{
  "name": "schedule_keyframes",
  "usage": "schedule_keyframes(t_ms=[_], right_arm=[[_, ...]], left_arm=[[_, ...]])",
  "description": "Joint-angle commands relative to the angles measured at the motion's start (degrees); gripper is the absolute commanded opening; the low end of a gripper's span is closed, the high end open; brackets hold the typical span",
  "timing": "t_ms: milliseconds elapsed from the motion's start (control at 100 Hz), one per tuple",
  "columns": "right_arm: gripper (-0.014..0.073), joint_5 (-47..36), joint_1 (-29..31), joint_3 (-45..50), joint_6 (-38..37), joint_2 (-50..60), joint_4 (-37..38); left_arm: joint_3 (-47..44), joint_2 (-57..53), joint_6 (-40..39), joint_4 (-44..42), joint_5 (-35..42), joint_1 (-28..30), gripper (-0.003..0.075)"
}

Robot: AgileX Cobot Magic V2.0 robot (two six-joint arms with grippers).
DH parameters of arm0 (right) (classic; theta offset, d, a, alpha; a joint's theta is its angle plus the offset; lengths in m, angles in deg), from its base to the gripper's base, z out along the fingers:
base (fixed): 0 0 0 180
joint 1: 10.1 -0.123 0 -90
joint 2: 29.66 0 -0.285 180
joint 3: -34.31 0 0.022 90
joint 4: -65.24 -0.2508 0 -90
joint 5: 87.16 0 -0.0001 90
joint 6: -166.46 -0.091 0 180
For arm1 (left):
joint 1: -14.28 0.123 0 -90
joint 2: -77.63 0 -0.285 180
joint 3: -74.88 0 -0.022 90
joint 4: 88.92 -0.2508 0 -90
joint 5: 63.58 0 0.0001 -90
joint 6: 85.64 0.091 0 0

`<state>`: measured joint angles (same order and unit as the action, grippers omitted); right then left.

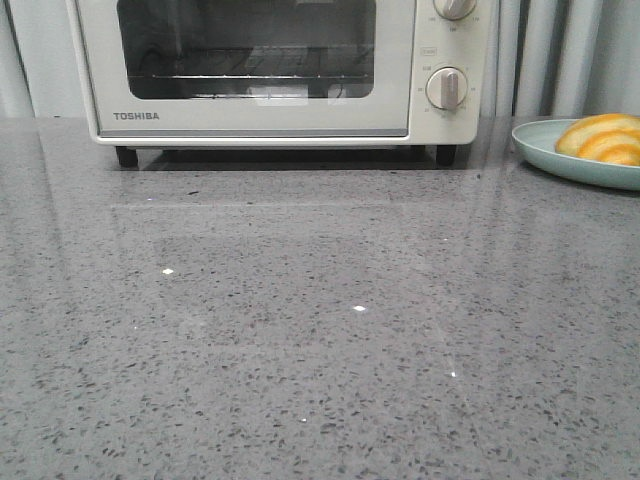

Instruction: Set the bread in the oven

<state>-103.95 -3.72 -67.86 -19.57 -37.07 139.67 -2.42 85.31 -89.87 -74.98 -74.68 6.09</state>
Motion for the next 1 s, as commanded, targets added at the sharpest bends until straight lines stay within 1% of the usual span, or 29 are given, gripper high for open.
schedule_keyframes(t_ms=[0, 50, 100, 150, 180, 230, 260, 270, 280, 290, 310, 320, 360, 390, 410, 430, 460, 510, 640, 740, 800, 860, 940, 990], right_arm=[[-0.0048, -2.68, 0.25, 0.4, 0.0, 1.22, -0.44], [-0.0048, -4.98, 0.25, 0.4, -0.26, 1.22, -0.59], [-0.0048, -9.23, 0.25, 0.4, -3.72, 1.22, -2.38], [-0.0048, -15.32, 0.25, 0.83, -14.18, 1.22, -5.05], [-0.0048, -19.35, 0.25, 0.95, -17.81, 1.22, -5.68], [-0.0048, -21.8, 0.25, 0.83, -22.09, 1.22, -6.78], [-0.0048, -21.6, 0.25, 0.83, -27.31, 1.22, -8.64], [-0.0048, -21.39, 0.25, 0.83, -30.65, 1.22, -9.99], [-0.0048, -20.72, 0.25, 0.83, -32.44, 1.22, -10.79], [-0.0048, -20.3, 0.25, 0.83, -36.27, 1.22, -11.63], [-0.0048, -18.53, 0.25, 0.83, -40.29, 1.22, -14.37], [-0.0048, -16.93, 0.25, 0.71, -44.34, 1.22, -16.08], [-0.0048, -11.91, 0.25, 0.71, -54.75, 1.22, -19.92], [-0.0048, -6.75, 0.25, 0.63, -59.58, 1.22, -23.76], [-0.0048, -4.98, 0.25, 0.63, -61.94, 1.22, -26.19], [-0.0048, -2.59, 0.25, 0.63, -63.07, 1.22, -27.87], [-0.0048, 0.11, 0.25, 0.63, -63.18, 1.22, -32.27], [-0.0048, 1.72, 0.25, 0.63, -63.18, 1.22, -36.37], [-0.0048, 0.99, 0.25, 0.74, -63.18, 1.22, -36.57], [-0.0048, -4.61, 0.25, 0.74, -64.2, 1.22, -36.3], [-0.0048, -4.42, 0.25, 0.74, -64.2, 1.22, -36.85], [-0.0048, -4.16, 0.25, 0.62, -64.33, 1.22, -39.55], [-0.0048, -3.73, 0.25, 0.52, -64.33, 1.22, -39.69], [-0.0048, -3.62, 0.25, 0.53, -64.33, 1.07, -39.69]], left_arm=[[-1.21, -1.56, -0.44, 0.61, 5.02, -0.09, -0.0021], [-1.21, -1.56, -0.44, 0.61, 5.47, -0.09, -0.0021], [-1.21, -1.56, -0.44, 0.61, 6.21, -0.09, -0.0021], [-1.21, -1.56, -0.44, 0.61, 7.23, -0.09, -0.0021], [-1.21, -1.56, -0.44, 0.61, 7.77, -0.09, -0.0021], [-1.21, -1.56, -0.44, 0.61, 8.9, -0.09, -0.0021], [-1.21, -1.56, -0.44, 0.61, 9.74, -0.09, -0.0021], [-1.21, -1.56, -0.44, 0.61, 10.28, -0.09, -0.0021], [-1.21, -1.56, -0.44, 0.61, 10.54, -0.09, -0.0021], [-1.21, -1.56, -0.44, 0.61, 11.09, -0.09, -0.0021], [-1.21, -1.56, -0.44, 0.61, 11.56, -0.09, -0.0021], [-1.21, -1.56, -0.44, 0.61, 12.14, -0.09, -0.0021], [-1.21, -1.56, -0.44, 0.61, 13.64, -0.09, -0.0021], [-1.21, -1.56, -0.44, 0.61, 14.53, -0.09, -0.0021], [-1.21, -1.56, -0.44, 0.61, 15.15, -0.09, -0.0021], [-1.21, -1.56, -0.44, 0.61, 15.66, -0.09, -0.0021], [-1.21, -1.56, -0.44, 0.61, 16.3, -0.09, -0.0021], [-1.21, -1.56, -0.44, 0.61, 16.97, -0.09, -0.0021], [-1.21, -1.56, -0.44, 0.61, 18.54, -0.09, -0.0021], [-1.21, -1.56, -0.44, 0.61, 18.79, -0.09, -0.0021], [-1.21, -1.56, -0.44, 0.61, 18.91, -0.09, -0.0021], [-1.21, -1.56, -0.98, 0.61, 19.3, -0.09, -0.0021], [-1.21, -1.56, -3.9, 1.7, 19.3, -0.09, -0.0021], [-1.21, -1.56, -4.03, 2.61, 19.16, -0.09, -0.0021]])
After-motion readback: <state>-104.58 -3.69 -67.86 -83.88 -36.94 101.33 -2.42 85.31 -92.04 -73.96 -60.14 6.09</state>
